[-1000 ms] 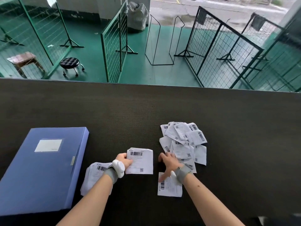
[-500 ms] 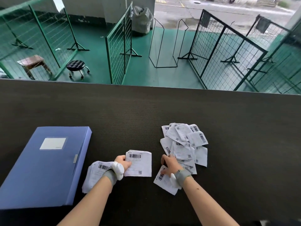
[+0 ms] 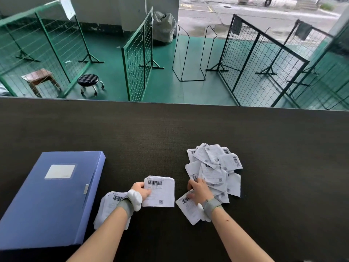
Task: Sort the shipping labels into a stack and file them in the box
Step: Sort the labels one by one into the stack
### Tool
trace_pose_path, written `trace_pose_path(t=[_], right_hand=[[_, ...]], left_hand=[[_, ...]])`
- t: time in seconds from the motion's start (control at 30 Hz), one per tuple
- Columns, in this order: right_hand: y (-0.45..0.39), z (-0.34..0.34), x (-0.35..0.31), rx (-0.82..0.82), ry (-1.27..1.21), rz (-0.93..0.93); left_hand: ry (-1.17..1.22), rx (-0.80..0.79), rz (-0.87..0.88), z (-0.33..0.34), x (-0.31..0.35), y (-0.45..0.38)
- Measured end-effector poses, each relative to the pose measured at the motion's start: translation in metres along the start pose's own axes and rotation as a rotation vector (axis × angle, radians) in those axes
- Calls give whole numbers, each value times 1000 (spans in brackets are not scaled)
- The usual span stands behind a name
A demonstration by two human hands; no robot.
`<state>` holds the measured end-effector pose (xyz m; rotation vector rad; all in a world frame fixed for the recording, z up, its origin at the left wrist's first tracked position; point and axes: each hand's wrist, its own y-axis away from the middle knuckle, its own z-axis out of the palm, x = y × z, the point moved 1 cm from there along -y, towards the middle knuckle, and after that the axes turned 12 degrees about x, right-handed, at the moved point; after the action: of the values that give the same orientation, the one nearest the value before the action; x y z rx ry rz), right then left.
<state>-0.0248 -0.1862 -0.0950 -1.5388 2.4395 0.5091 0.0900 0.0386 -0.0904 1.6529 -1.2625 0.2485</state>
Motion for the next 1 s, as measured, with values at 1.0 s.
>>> trace_pose_path(t=[1.0], right_hand=[[-38, -26, -54, 56, -624, 55]], left_hand=[[244, -318, 66, 3, 32, 10]])
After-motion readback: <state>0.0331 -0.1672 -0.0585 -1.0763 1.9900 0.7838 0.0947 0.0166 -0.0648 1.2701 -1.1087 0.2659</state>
